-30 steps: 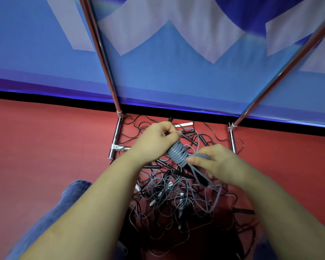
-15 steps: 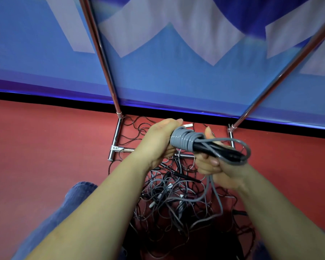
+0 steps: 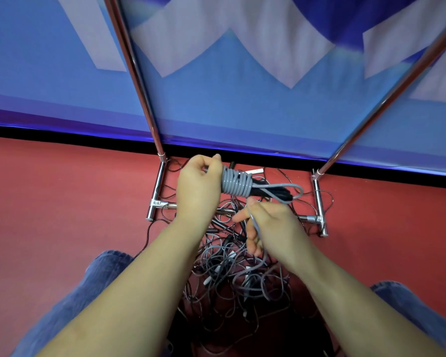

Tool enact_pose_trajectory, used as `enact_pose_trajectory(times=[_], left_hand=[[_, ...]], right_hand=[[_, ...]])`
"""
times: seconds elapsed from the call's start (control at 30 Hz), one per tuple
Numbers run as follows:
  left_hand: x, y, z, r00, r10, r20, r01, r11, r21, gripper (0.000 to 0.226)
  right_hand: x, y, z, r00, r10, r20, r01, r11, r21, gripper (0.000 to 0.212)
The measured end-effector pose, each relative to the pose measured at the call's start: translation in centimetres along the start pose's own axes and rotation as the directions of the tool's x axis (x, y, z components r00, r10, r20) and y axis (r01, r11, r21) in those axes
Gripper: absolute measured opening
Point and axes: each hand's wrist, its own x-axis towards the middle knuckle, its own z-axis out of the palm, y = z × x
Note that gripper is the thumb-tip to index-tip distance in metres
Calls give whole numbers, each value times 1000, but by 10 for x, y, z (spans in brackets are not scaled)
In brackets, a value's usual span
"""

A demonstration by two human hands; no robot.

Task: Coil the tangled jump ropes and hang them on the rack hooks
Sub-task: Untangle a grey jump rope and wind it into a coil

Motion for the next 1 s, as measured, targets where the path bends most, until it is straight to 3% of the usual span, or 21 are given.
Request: enact_pose_trajectory(times=[0.1,0.2,0.37,0.47,0.53,0.6,0.73,0.8,0.87,0.93,1.0], left_hand=[[3,-1,-5,998,34,-45,-28,993,111,32],[2,-1,-9,998,32,-63,-15,966,259,28],[2,0,-10,999,30,9,-32,934,355,23],[8,-7,-9,984,13,176,-72,942,329,23],[8,-9,-10,951,-6,310,-80,961,263,24],[8,-9,-12,914,-5,406,-70,983,169,26],[9,-8,-15,879,-14,476,-13,998,54,29],[9,-6,-15,869,-40,492,51,999,-9,29],[6,0,-14,869,-64,491,115,991,-73,30],[4,5,-10,864,-114,490,217,963,-158,30],[3,6,-6,851,-180,494,335,910,-244,35]], right_hand=[[-5,-2,-4,992,-96,82,111,972,-208,34],[-6,-1,-14,969,-218,117,247,870,-428,31],[-1,-9,-31,900,-433,-51,331,753,-568,7],[4,-8,-43,915,-394,-88,282,780,-558,5],[7,-6,-50,965,-262,-25,198,783,-589,8],[8,-3,-53,993,-89,73,115,810,-575,28],[9,-1,-55,989,-33,143,92,900,-427,48],[8,-6,-56,984,-9,179,59,960,-274,47],[6,-13,-54,968,69,242,-63,997,-35,39],[6,-15,-49,941,117,319,-210,939,274,37],[8,-11,-41,922,65,382,-266,822,503,42]])
